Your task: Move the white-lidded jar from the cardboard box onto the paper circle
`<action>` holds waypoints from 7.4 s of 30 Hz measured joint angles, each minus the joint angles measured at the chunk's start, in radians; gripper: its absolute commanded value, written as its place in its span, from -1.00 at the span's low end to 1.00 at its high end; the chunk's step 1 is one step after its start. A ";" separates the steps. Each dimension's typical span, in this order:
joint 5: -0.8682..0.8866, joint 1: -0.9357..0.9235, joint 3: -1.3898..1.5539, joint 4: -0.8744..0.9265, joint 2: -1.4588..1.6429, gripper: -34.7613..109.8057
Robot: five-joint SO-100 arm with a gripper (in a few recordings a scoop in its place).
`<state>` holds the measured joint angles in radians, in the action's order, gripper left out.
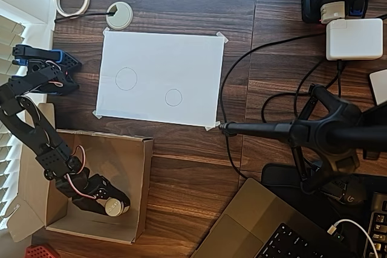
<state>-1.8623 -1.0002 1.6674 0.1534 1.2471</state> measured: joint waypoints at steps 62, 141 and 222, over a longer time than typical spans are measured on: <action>0.118 0.874 0.425 0.083 0.272 -0.44; 0.954 0.928 1.071 -0.202 1.103 -0.19; 1.687 1.051 1.371 1.137 2.103 -0.52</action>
<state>-0.1749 0.0506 3.0388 1.2901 3.3502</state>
